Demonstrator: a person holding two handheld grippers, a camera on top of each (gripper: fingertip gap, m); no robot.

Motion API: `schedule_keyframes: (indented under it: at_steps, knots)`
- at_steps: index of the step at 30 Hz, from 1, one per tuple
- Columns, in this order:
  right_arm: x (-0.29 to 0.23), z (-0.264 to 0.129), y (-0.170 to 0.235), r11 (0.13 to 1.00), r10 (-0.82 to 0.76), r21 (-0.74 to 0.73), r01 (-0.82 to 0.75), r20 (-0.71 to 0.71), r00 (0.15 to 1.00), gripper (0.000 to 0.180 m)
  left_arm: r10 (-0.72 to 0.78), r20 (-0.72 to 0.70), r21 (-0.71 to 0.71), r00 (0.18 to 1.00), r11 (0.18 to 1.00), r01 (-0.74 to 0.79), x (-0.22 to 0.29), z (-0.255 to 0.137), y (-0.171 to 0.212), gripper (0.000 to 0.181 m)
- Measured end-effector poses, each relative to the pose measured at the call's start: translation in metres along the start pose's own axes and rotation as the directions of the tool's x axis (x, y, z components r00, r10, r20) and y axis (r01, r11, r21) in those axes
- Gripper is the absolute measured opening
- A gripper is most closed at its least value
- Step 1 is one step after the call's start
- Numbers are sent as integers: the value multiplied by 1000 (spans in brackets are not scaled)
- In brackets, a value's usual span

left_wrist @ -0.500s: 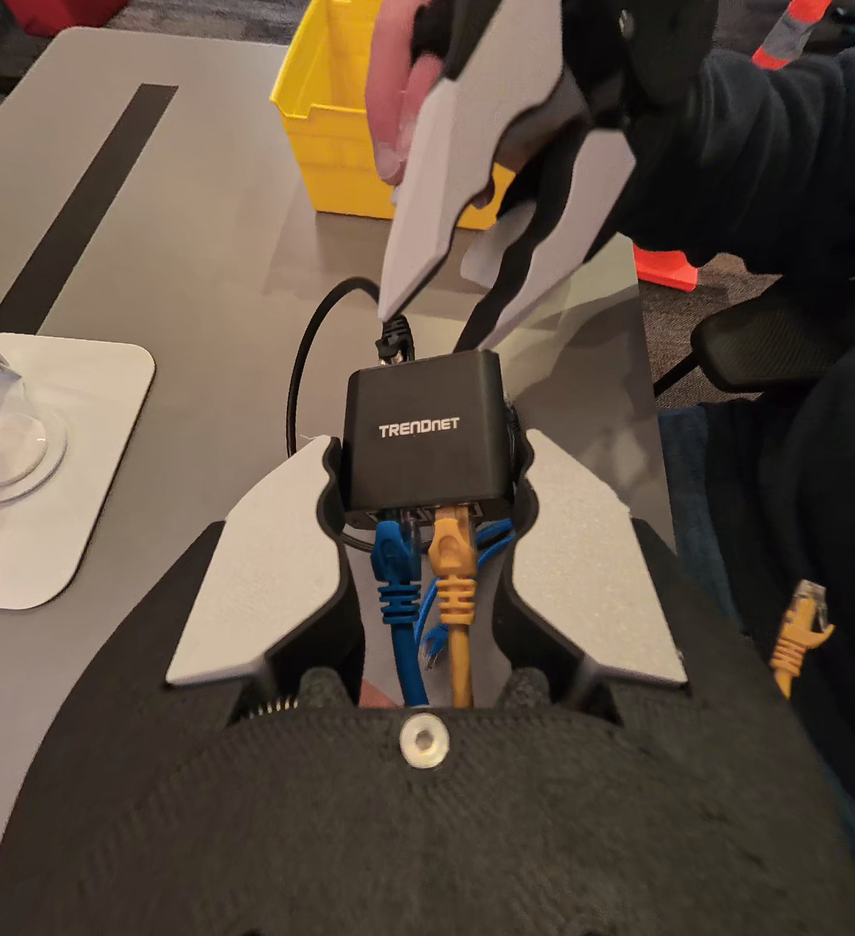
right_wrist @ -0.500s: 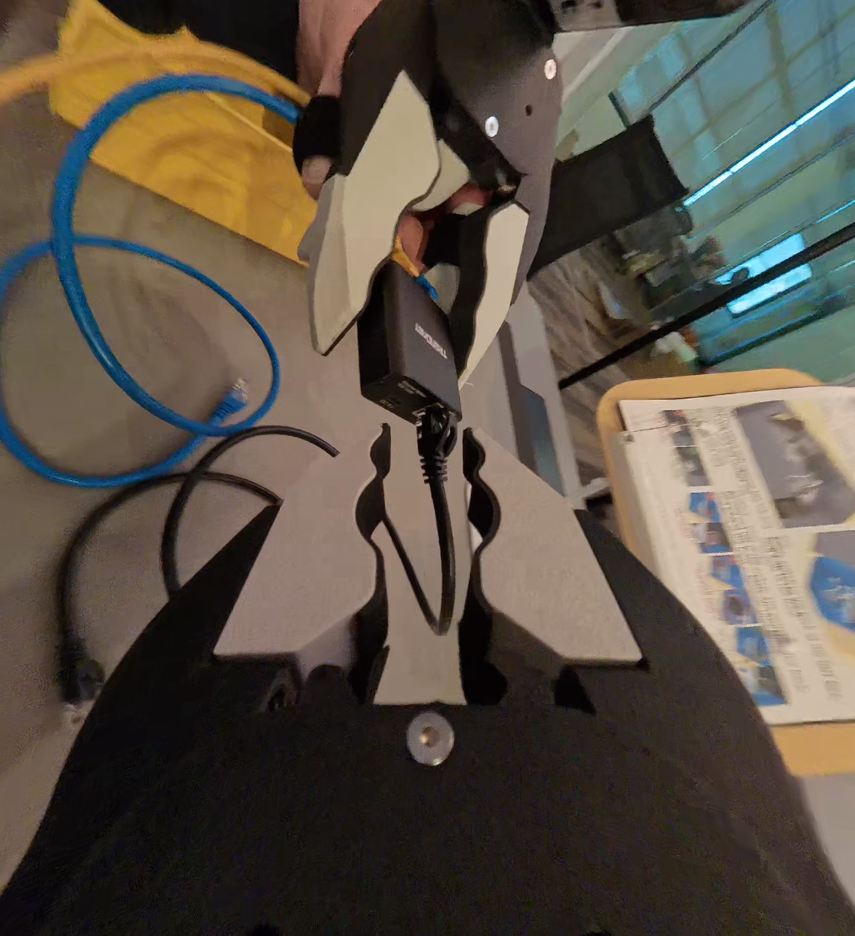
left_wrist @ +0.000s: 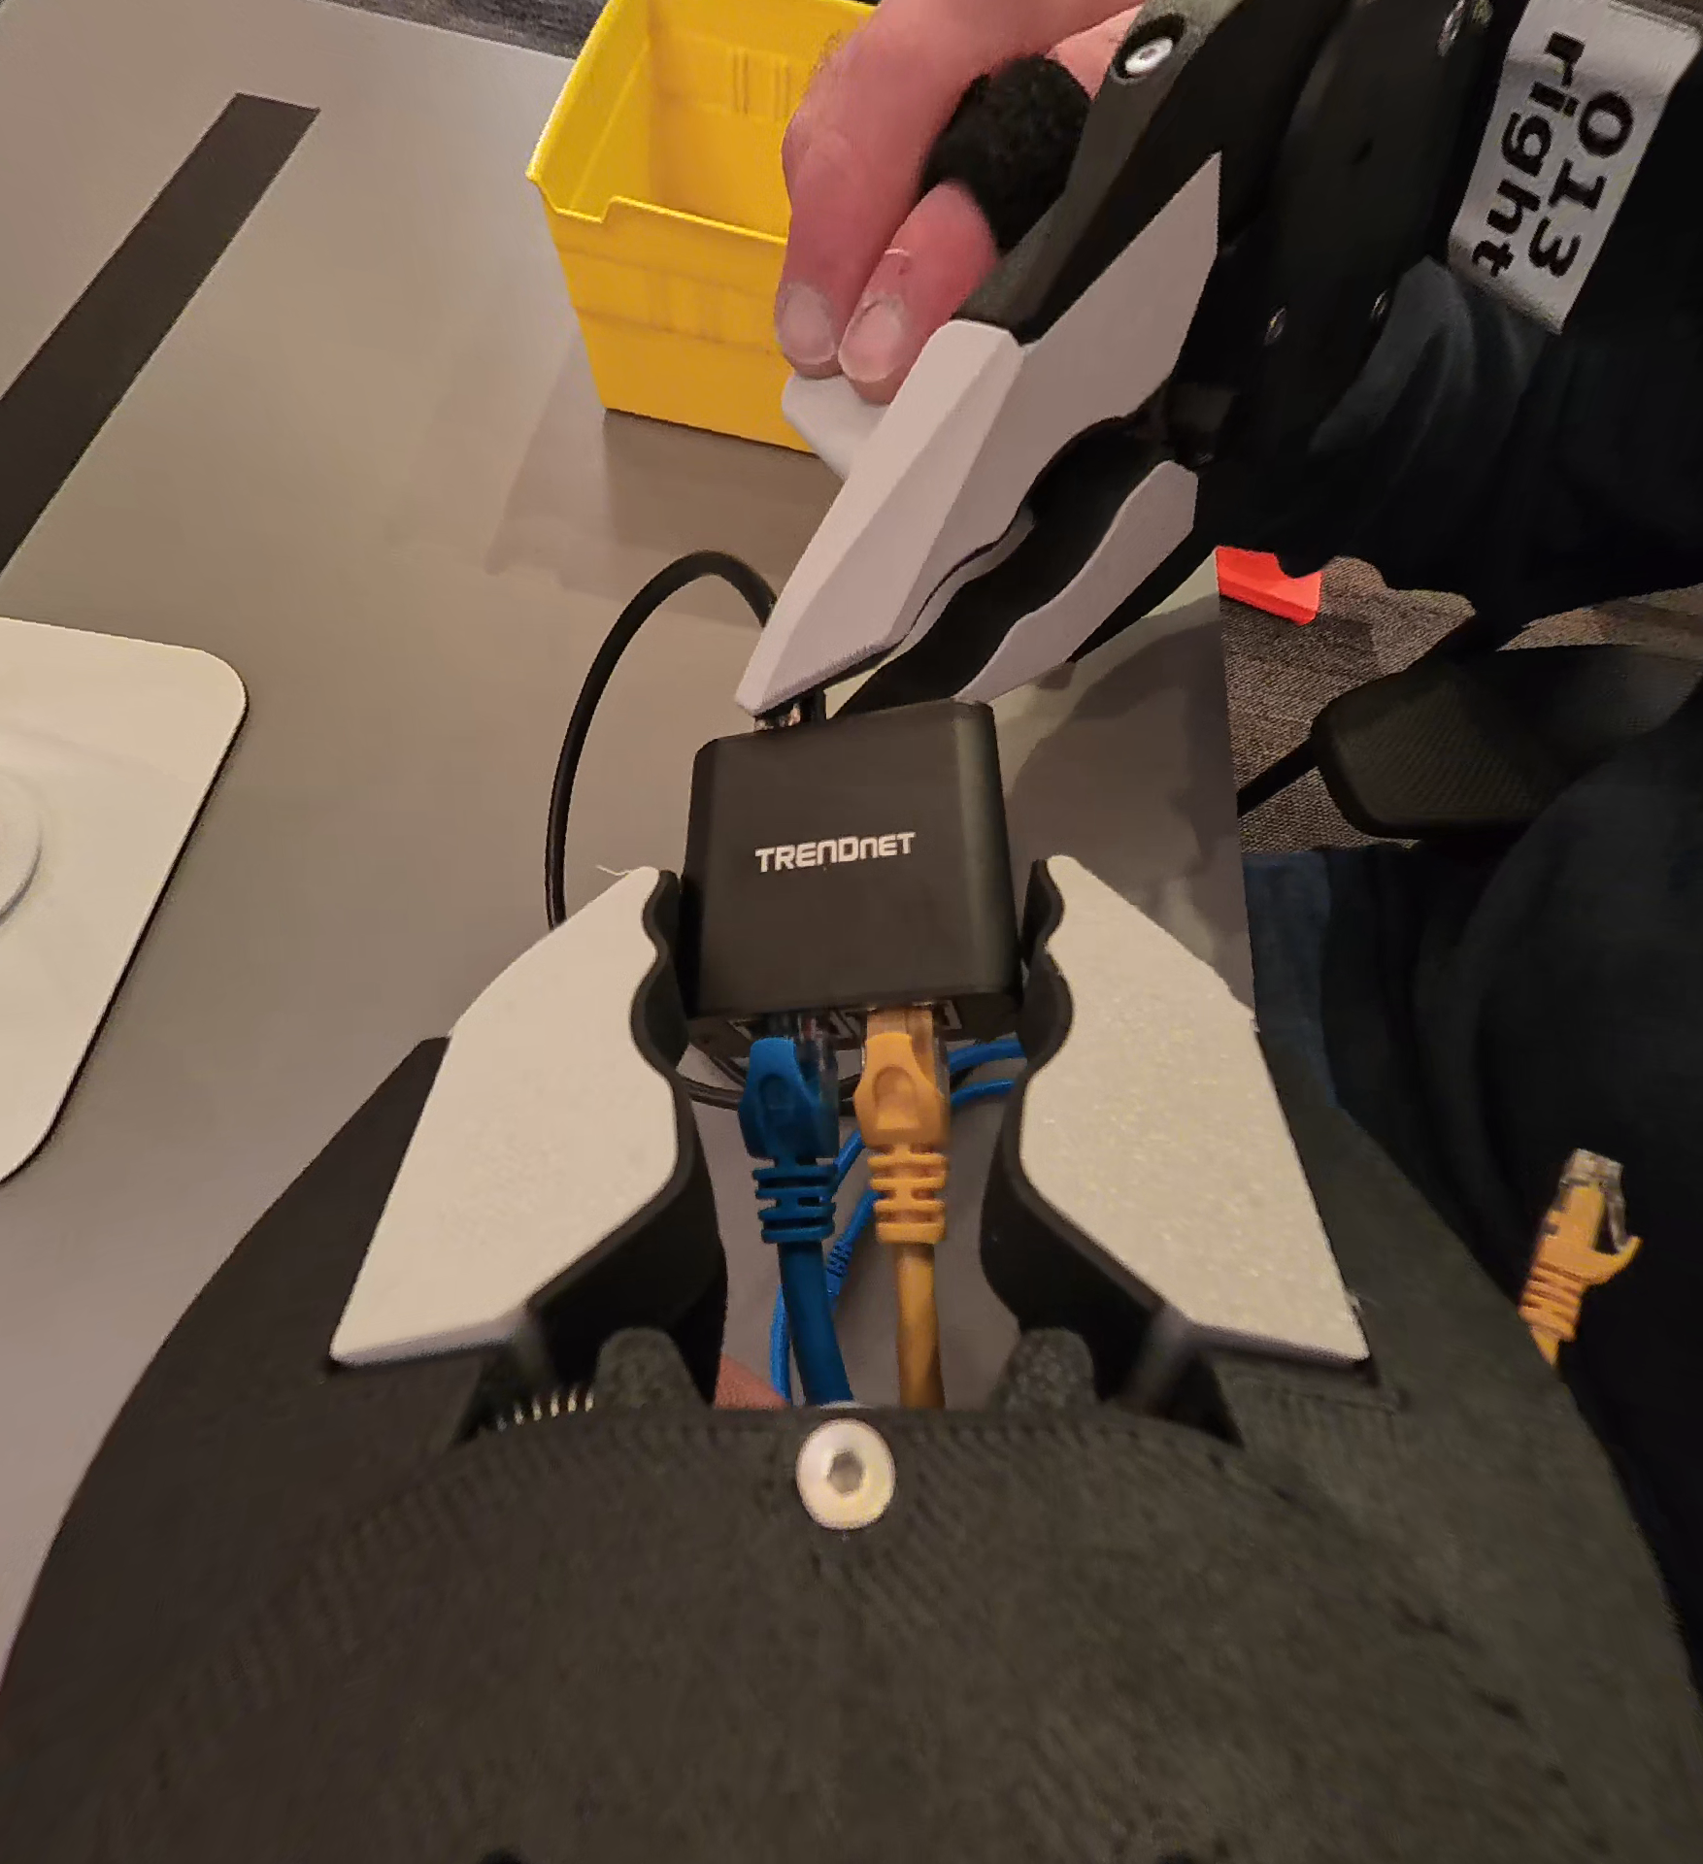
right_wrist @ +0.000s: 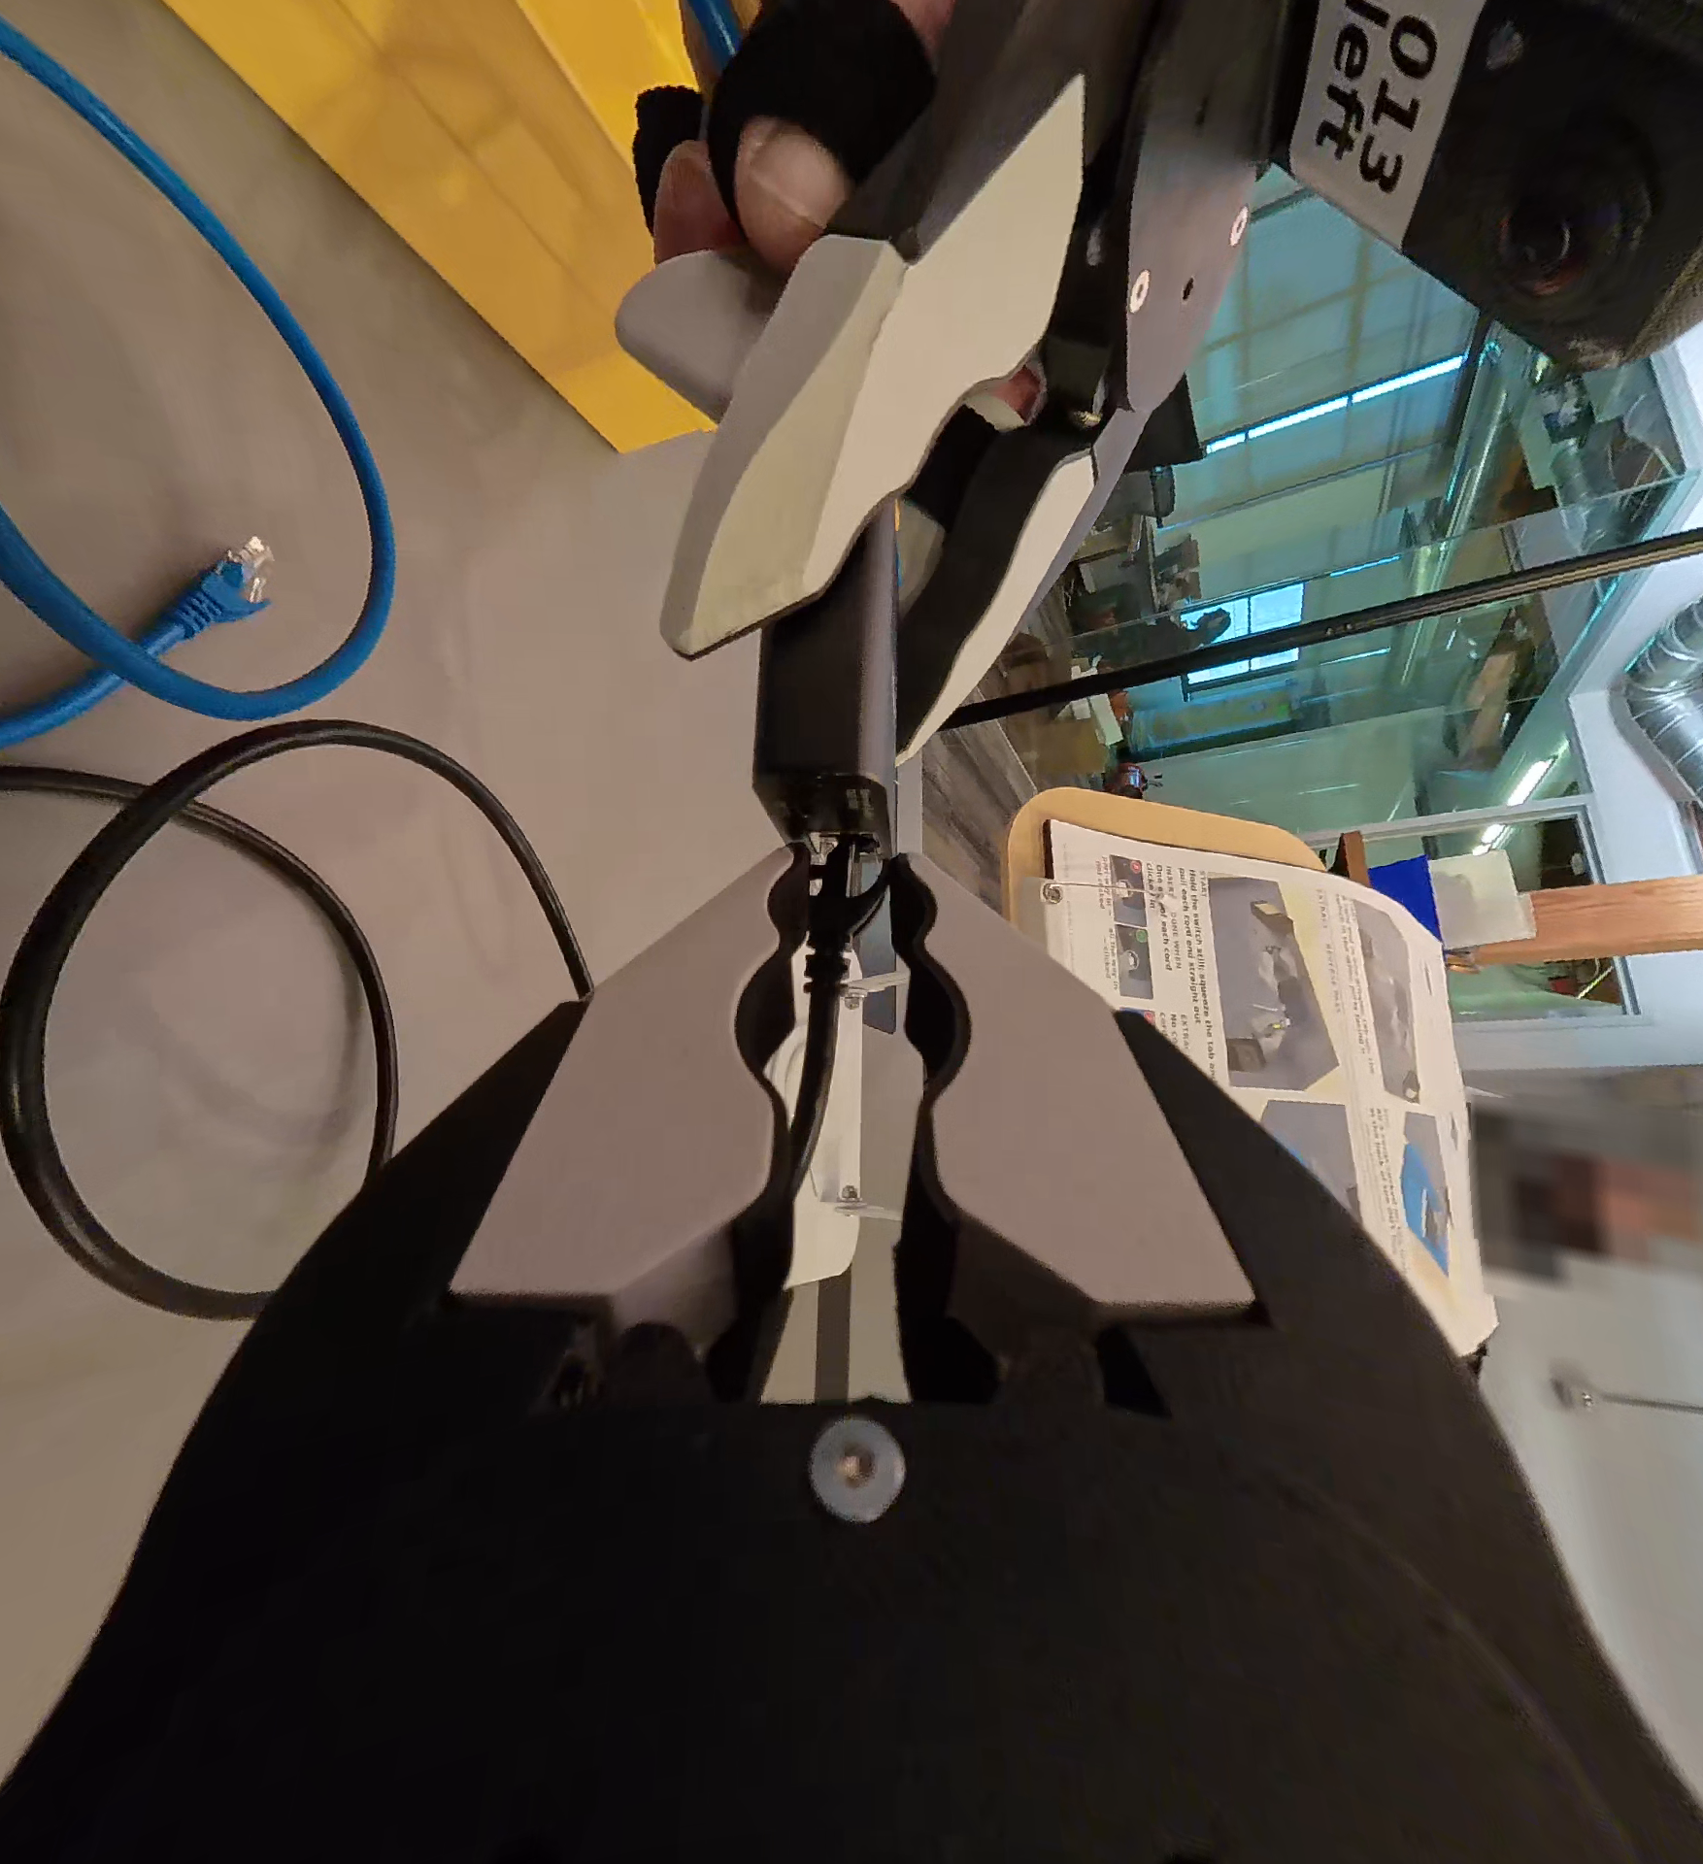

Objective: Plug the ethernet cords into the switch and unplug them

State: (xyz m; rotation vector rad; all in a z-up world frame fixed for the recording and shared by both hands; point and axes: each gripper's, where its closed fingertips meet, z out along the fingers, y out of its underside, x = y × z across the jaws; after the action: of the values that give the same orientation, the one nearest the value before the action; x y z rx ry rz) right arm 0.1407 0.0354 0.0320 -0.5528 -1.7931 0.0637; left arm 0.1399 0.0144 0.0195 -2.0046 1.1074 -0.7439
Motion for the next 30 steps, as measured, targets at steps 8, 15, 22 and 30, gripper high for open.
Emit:
schedule_keyframes:
  at_steps: [8, 15, 22, 30]
  knots:
    - [-3, -3, 0, 998, -52, -33, 54, 35, 998, 11, -4, -14, 5, 1000, 1000, 4, 2, 1, -3, 64]
    - [-11, -3, 5, 988, -106, -100, 118, 111, 988, 10, -16, -16, -18, 1000, 1000, 15, 2, 7, 2, 64]
    - [-9, -4, 9, 988, -85, -119, 99, 118, 989, 10, -43, -20, 22, 999, 999, 43, -1, 9, -1, 64]
    - [-10, -13, 9, 985, -83, -144, 97, 102, 991, 10, -37, -25, 18, 999, 999, 37, 6, 13, -3, 64]
